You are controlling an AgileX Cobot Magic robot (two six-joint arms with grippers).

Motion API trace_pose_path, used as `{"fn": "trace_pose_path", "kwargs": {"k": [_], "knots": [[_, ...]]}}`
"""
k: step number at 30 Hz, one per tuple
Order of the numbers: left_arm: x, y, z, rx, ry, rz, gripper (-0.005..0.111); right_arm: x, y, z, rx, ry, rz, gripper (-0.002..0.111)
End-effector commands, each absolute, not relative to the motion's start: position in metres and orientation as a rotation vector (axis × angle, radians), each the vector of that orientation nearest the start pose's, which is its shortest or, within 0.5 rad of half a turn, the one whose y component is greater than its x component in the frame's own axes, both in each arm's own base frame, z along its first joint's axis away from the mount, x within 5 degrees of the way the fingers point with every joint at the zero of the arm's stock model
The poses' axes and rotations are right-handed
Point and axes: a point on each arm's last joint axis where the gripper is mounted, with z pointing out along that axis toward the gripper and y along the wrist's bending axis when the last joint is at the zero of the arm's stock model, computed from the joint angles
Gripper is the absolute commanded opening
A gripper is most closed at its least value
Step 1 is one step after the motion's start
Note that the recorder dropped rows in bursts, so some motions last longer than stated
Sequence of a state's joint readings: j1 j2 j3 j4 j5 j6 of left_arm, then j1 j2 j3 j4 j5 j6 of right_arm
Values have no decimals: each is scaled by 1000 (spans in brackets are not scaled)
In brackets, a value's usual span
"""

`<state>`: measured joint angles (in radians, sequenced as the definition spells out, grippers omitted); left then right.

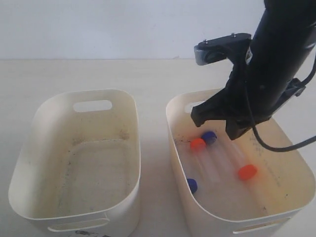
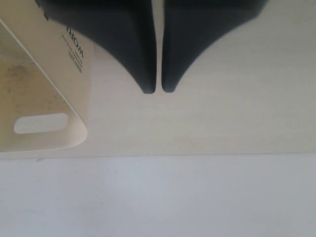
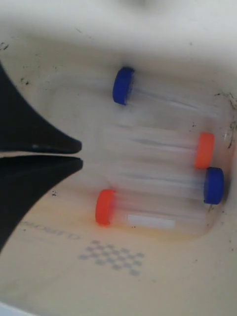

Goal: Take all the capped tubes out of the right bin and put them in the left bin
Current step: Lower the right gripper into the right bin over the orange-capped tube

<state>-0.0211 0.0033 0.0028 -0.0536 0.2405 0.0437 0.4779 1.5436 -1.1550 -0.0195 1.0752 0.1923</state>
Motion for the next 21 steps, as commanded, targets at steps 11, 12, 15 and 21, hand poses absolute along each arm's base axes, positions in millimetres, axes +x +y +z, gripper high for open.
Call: {"fn": "trace_pose_path", "kwargs": {"k": [11, 12, 15, 21], "knots": [[55, -2, 192, 12, 1716, -38, 4, 271, 140, 227, -495, 2899, 84, 1], [55, -2, 192, 12, 1716, -38, 4, 270, 140, 223, -492, 2899, 88, 1], [55, -2, 192, 12, 1716, -38, 4, 266, 140, 212, -466, 2900, 128, 1], [55, -2, 192, 12, 1716, -38, 4, 264, 144, 198, -383, 2843, 236, 1]]}}
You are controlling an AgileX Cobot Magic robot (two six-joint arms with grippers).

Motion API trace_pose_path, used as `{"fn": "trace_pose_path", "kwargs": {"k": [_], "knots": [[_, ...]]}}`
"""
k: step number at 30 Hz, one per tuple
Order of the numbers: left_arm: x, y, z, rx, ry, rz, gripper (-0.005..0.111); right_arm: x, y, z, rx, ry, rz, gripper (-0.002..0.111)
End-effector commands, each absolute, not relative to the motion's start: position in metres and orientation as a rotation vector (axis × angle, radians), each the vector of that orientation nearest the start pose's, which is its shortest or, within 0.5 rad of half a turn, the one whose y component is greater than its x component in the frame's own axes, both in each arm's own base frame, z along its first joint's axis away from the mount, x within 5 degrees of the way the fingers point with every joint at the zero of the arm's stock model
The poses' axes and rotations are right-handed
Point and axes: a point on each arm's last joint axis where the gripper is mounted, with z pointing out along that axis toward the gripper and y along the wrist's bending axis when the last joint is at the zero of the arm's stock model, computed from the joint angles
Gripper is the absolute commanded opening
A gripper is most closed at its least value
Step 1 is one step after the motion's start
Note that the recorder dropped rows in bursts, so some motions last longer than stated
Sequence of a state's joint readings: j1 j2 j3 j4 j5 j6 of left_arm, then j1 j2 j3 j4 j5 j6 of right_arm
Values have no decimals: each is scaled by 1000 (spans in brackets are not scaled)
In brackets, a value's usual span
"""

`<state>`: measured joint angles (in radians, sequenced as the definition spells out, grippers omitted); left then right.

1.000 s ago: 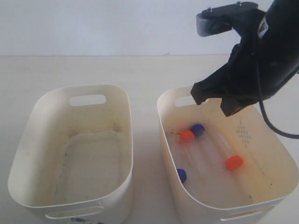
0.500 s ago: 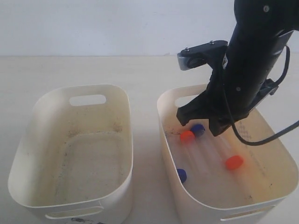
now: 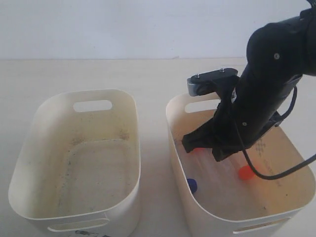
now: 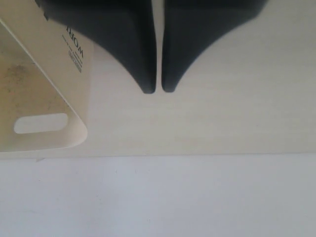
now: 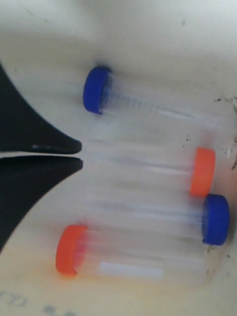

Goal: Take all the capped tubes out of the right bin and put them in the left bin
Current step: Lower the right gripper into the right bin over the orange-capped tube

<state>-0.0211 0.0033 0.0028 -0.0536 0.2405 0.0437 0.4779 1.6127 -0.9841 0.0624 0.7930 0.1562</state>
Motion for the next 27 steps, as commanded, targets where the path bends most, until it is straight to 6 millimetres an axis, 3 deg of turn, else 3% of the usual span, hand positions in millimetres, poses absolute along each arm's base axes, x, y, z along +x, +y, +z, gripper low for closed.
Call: {"fn": "trace_pose_path", "kwargs": {"k": [1, 17, 27], "knots": [[55, -2, 192, 12, 1716, -38, 4, 264, 144, 197, -380, 2843, 236, 1], [55, -2, 192, 12, 1716, -38, 4, 273, 140, 199, -370, 2757, 204, 1], [55, -2, 192, 12, 1716, -38, 4, 278, 143, 170, -383, 2847, 163, 1]]}}
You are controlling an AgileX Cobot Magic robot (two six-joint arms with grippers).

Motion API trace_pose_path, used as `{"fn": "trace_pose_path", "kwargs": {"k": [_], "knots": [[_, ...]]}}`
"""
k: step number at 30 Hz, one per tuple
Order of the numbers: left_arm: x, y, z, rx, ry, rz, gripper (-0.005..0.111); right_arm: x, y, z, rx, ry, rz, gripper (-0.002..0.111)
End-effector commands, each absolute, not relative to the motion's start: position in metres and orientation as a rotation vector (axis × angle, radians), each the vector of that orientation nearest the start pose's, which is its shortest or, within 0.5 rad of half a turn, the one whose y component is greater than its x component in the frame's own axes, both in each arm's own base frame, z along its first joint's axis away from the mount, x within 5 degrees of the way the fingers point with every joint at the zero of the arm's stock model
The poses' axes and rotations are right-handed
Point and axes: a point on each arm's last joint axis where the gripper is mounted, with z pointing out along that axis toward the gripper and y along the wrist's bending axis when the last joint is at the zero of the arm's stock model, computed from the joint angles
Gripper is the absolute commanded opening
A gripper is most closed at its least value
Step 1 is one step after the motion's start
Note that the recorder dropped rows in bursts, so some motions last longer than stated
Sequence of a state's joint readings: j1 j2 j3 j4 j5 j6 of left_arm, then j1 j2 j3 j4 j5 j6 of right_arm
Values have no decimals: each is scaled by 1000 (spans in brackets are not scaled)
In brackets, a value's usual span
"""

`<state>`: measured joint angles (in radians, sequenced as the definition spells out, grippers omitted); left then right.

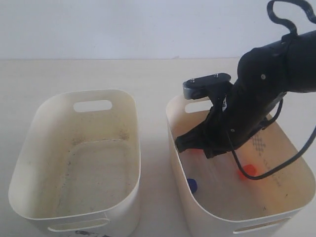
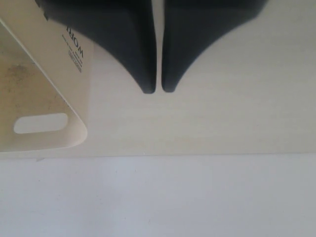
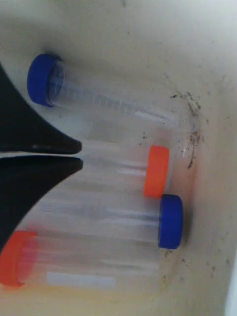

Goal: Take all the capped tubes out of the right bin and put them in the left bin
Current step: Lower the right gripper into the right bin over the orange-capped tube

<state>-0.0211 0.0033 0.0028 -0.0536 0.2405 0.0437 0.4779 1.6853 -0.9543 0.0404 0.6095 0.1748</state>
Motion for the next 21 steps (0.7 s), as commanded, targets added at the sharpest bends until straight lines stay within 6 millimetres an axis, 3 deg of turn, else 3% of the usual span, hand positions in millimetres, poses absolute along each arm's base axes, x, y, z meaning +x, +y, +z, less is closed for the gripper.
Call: {"fn": "trace_pose_path", "kwargs": {"k": [1, 21], "knots": [[55, -2, 192, 12, 1716, -38, 4, 278, 142, 170, -394, 2847, 157, 1], [55, -2, 192, 12, 1716, -38, 4, 278, 139, 170, -460, 2842, 92, 1]]}}
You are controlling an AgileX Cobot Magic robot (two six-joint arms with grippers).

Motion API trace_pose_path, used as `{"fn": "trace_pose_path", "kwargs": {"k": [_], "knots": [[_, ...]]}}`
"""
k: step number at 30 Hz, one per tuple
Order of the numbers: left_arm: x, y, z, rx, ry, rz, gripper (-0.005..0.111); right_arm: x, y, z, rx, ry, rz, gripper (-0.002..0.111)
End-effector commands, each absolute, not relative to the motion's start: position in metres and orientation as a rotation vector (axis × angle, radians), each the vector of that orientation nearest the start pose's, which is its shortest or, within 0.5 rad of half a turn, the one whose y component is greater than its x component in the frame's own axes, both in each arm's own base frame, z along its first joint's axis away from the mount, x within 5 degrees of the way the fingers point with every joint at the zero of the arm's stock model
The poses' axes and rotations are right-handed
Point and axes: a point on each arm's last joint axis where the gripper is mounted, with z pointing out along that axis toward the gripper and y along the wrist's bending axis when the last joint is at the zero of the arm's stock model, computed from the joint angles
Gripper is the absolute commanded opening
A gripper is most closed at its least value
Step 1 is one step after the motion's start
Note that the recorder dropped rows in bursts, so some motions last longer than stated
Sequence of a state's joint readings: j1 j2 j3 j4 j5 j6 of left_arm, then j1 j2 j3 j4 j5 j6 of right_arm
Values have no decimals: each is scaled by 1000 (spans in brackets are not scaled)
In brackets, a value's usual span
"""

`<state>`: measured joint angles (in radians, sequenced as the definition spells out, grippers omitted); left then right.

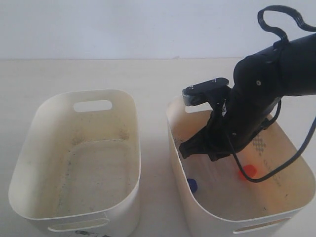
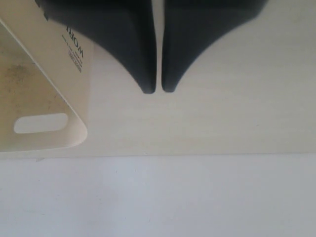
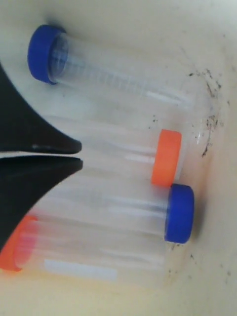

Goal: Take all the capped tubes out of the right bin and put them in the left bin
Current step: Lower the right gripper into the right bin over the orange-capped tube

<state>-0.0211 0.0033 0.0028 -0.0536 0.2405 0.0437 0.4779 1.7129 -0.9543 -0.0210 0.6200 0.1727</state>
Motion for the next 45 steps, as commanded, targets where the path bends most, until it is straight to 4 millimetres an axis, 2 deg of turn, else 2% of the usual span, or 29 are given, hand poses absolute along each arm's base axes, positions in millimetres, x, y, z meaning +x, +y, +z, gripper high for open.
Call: {"fn": "trace_pose_path", "kwargs": {"k": [1, 18, 20, 23, 26, 28, 39, 45], "knots": [[55, -2, 192, 12, 1716, -38, 4, 278, 139, 170, -451, 2845, 101, 1], [55, -2, 192, 12, 1716, -38, 4, 281, 142, 171, -423, 2807, 142, 1], [55, -2, 192, 12, 1716, -38, 4, 281, 142, 171, -424, 2809, 141, 4], [55, -2, 192, 12, 1716, -38, 4, 278, 143, 171, -393, 2844, 159, 23], [55, -2, 192, 12, 1716, -38, 4, 276, 142, 170, -383, 2865, 157, 55], [55, -2, 192, 12, 1716, -38, 4, 276, 142, 170, -373, 2870, 158, 64], [55, -2, 192, 12, 1716, -38, 4, 279, 143, 171, -324, 2846, 177, 63], [55, -2, 192, 12, 1716, -38, 4, 279, 143, 171, -295, 2848, 182, 50]]}}
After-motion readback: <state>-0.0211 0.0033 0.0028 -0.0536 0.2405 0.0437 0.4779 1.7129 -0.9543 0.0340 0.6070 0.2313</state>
